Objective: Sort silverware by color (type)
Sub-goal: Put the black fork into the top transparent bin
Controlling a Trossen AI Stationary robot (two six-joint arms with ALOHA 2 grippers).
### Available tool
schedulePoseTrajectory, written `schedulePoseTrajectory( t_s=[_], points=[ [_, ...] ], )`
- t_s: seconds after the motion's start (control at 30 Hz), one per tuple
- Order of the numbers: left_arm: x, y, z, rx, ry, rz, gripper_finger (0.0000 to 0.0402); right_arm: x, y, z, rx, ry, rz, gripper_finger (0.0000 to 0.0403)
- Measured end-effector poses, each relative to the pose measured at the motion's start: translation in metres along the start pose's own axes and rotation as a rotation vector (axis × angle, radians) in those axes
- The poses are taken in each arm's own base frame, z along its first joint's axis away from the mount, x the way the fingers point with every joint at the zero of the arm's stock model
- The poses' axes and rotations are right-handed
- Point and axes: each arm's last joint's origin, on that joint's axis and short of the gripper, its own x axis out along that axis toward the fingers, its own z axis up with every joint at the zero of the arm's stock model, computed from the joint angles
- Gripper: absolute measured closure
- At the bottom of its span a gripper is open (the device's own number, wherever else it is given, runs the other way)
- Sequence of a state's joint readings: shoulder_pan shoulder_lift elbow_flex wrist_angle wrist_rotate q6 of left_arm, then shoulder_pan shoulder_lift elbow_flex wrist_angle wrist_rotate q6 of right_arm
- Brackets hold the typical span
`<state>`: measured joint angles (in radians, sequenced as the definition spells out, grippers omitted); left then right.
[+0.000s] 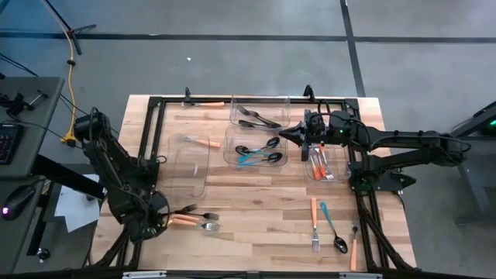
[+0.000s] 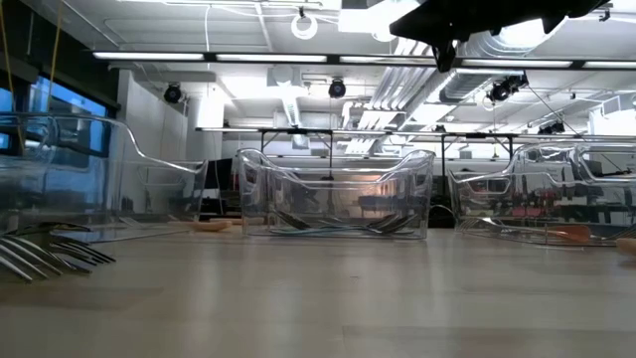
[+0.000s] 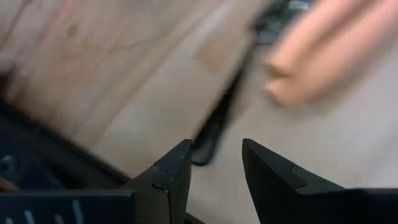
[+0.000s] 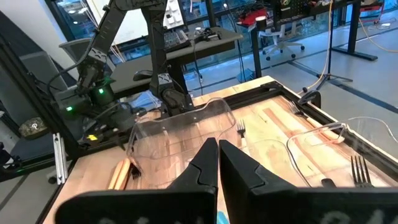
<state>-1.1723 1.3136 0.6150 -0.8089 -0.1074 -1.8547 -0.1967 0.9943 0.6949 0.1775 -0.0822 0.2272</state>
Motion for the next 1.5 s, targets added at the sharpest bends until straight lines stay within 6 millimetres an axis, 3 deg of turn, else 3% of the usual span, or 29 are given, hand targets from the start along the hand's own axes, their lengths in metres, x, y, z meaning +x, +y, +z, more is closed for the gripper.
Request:
schedulePoseTrajectory(
  t_s=[0.57,1.2,1.5],
  points=[
    [0.019,0.011,0.005,0.177,-0.047,-0.022,0.0271,0.000,0.000,0.000,0.009,0.001,0.000,0.0403],
    [0.004,0.008,0.006,0.222,-0.009,-0.179,0.0271,0.000,0.000,0.000,0.008,0.001,0.000,0.0403],
    [-0.006,0.011,0.006,0.113,0.012,-0.229,0.0271,0.000,0.000,0.000,0.008,0.004,-0.001,0.0403]
  ],
)
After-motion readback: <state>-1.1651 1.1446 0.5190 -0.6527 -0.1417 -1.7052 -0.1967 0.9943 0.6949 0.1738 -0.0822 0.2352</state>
